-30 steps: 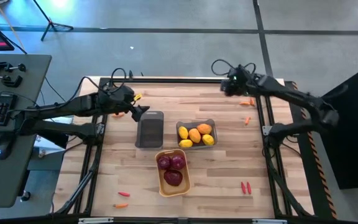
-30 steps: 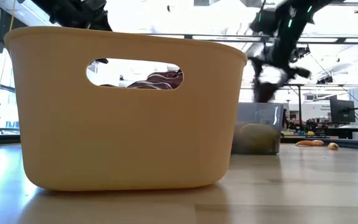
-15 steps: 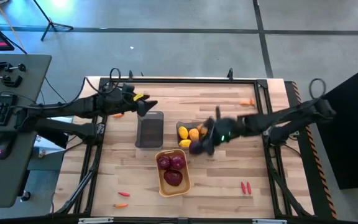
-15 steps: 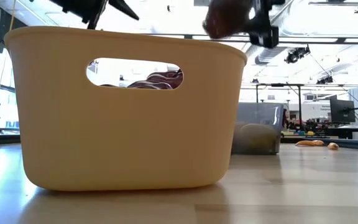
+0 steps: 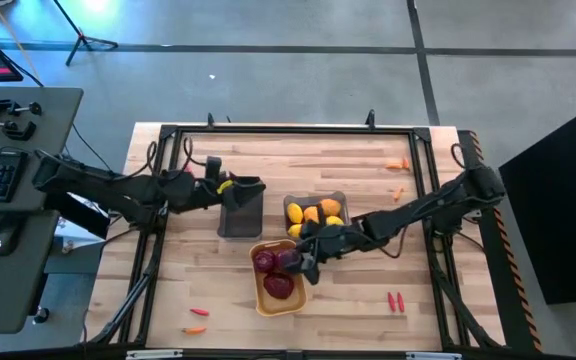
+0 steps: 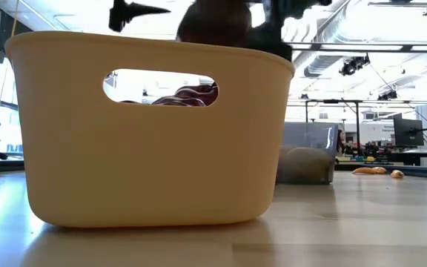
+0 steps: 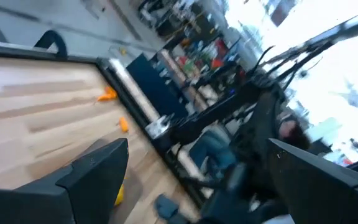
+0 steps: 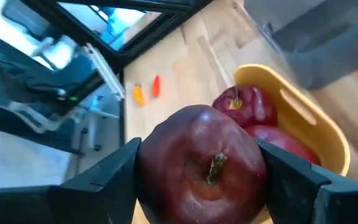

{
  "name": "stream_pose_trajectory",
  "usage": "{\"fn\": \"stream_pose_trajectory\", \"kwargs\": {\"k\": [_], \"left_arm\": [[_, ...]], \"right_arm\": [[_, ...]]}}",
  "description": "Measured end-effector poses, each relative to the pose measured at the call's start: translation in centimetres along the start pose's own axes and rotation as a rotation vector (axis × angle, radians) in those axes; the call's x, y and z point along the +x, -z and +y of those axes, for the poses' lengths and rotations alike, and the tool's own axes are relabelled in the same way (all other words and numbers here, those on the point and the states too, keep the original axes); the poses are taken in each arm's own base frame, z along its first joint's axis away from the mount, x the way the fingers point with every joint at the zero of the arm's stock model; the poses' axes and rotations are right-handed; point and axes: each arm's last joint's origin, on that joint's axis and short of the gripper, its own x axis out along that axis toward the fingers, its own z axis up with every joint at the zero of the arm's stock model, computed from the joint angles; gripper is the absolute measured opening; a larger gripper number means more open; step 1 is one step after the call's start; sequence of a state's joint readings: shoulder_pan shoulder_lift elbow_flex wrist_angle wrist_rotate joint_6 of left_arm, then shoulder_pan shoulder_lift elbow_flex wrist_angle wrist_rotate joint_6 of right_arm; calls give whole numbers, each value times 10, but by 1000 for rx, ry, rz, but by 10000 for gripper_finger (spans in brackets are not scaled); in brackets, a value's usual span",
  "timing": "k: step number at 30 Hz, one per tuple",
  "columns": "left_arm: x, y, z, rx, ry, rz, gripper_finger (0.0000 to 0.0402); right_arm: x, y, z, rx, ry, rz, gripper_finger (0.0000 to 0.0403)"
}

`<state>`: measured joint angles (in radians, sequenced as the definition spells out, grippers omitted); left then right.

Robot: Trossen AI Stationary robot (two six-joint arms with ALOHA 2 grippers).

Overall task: Sort produce into baskets
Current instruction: Put the apple into the yellow bin

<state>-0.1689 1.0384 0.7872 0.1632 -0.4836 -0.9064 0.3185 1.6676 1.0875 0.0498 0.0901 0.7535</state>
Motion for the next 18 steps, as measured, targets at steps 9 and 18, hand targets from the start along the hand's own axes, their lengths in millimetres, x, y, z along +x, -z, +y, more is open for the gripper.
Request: {"fn": "stream_pose_trajectory", "kwargs": {"k": [9, 18], "left_arm": [[-16, 7, -17, 0, 88, 5, 362], [-25, 6, -22, 49, 107, 1, 362]], "right_arm": [[34, 20, -15, -11, 87, 159, 259], [-8, -13, 14, -20, -65, 1, 259]]}}
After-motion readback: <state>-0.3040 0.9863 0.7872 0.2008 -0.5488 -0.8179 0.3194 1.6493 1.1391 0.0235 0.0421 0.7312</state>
